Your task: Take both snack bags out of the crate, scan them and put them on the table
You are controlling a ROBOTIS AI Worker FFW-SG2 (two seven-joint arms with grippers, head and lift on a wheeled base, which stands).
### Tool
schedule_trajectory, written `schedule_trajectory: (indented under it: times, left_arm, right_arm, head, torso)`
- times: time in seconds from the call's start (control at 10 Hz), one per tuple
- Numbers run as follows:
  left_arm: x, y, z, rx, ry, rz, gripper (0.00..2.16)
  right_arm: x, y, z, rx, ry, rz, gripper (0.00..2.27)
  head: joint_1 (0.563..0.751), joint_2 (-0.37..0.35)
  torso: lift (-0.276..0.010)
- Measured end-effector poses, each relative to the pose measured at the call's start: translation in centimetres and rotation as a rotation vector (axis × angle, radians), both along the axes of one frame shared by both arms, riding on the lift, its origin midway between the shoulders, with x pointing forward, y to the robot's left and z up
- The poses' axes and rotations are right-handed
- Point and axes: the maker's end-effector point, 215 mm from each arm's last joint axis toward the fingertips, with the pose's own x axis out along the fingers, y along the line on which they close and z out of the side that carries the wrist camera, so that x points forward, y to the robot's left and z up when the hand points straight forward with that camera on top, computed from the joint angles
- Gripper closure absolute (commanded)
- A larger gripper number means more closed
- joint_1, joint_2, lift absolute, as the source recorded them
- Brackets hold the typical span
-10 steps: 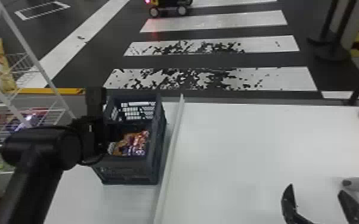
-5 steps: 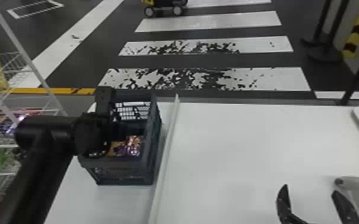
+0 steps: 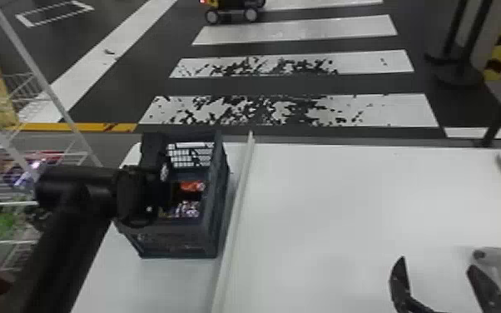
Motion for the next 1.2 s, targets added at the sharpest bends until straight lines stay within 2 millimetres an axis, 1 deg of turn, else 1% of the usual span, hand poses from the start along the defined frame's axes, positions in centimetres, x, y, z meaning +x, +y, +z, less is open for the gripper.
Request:
schedule_trajectory:
  times: [0.2,0.5,0.6,0.7,0.8,0.9,1.0,1.1,1.2]
  left_arm:
    - [0.1,-0.1,-0.9,0.004,0.027,0.002,0.17]
    - [0.2,-1.4,-2.6,-0.011,0.077,-0.003,0.19]
    - [0.1,-1.4,-2.9,-0.007,0.088,-0.001,0.24]
    - [-0.1,-1.5,-3.2,-0.02,0.097,-0.005,0.55]
    - [-0.4,-1.6,-3.5,-0.039,0.117,-0.015,1.01]
    - [-0.7,-1.1,-3.7,-0.034,0.132,-0.011,1.63]
    - [-0.8,-0.4,-3.8,-0.015,0.134,0.002,2.14]
    - [-0.9,0.5,-3.9,0.016,0.132,0.025,2.14]
    - [-1.0,0.7,-3.9,0.022,0.128,0.03,2.14]
  right_arm:
    - [0.1,-0.1,-0.2,-0.002,0.004,0.003,0.07]
    - [0.2,-0.2,-0.4,-0.002,0.006,0.004,0.07]
    - [0.2,-0.2,-0.3,-0.002,0.004,0.004,0.07]
    - [0.3,-0.1,-0.3,-0.002,0.004,0.007,0.07]
    - [0.5,0.0,-0.3,0.001,0.005,0.01,0.07]
    - [0.5,0.0,-0.4,0.002,0.006,0.011,0.07]
    - [0.5,0.0,-0.5,0.003,0.007,0.011,0.07]
    - [0.5,0.0,-0.5,0.003,0.008,0.011,0.07]
    - [0.5,0.0,-0.5,0.003,0.008,0.011,0.07]
  head:
    - [0.695,0.204]
    - [0.695,0.19]
    - [0.695,0.187]
    - [0.695,0.187]
    - [0.695,0.188]
    - [0.695,0.191]
    - [0.695,0.199]
    - [0.695,0.21]
    - [0.695,0.215]
  torso:
    - [-0.094]
    - [-0.094]
    - [-0.094]
    - [-0.094]
    - [-0.094]
    - [-0.094]
    - [-0.094]
    - [-0.094]
    - [-0.094]
